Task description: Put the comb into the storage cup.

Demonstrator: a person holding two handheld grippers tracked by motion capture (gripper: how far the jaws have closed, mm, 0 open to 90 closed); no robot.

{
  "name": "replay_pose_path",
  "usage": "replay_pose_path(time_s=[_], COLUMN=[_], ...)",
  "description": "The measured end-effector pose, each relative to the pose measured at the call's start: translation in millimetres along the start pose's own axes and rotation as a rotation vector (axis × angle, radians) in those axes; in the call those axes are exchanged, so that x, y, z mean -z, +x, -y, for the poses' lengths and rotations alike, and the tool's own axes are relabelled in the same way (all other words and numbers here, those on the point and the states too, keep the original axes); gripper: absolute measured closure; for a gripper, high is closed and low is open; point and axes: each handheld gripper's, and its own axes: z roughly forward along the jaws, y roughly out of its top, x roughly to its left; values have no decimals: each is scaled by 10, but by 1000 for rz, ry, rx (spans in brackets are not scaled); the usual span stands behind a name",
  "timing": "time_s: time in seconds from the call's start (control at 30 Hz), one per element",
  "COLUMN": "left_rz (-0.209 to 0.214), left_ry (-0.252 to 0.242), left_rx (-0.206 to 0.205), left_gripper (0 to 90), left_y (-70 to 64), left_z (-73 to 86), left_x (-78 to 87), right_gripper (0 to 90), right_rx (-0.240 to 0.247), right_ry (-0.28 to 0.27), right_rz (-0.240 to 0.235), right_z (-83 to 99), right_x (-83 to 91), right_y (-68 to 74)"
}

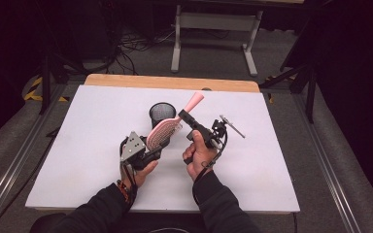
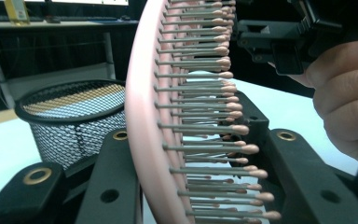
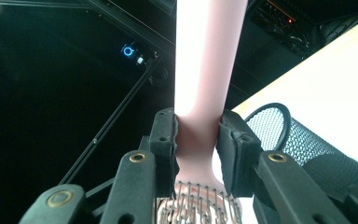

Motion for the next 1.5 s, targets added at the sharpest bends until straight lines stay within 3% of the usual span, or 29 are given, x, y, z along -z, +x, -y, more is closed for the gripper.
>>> replay_pose_path(time_s=[0.13, 0.33, 0.43, 0.53, 0.67, 0.8, 1.07, 1.13, 1.23, 1.33, 1.37, 1.4, 1.5], left_rz=[-10, 11, 22, 33, 43, 34, 21, 20, 21, 22, 22, 22, 19], left_ry=[1, 22, 31, 39, 56, 56, 48, 50, 55, 52, 52, 52, 49], left_rx=[-27, -63, -67, -79, -88, -84, -97, -94, -98, -94, -94, -95, -98], left_gripper=[631, 636, 636, 637, 637, 637, 637, 637, 637, 637, 637, 637, 636], left_y=[3, 23, 29, 40, 51, 82, 117, 122, 125, 133, 133, 135, 139], left_z=[-36, -99, -126, -152, -178, -209, -262, -269, -291, -297, -297, -298, -313], left_x=[25, 43, 52, 59, 63, 84, 122, 127, 142, 145, 145, 145, 158], right_gripper=[676, 641, 536, 488, 326, 273, 241, 236, 226, 225, 225, 217, 211], right_rx=[-21, -33, -45, -41, -34, 23, 102, 150, 344, 521, 521, 626, 737], right_ry=[6, 28, 37, 53, 95, 152, 242, 265, 302, 301, 301, 307, 309], right_rz=[1, -3, 10, 5, 16, 31, -1, -2, 39, 99, 99, 125, 157], right_z=[8, 45, 46, 38, 6, -45, -110, -130, -152, -152, -152, -146, -137], right_x=[4, -6, 2, 11, 39, 97, 260, 288, 332, 394, 394, 428, 460], right_y=[-28, -42, -62, -82, -117, -157, -260, -239, -170, -126, -126, -106, -75])
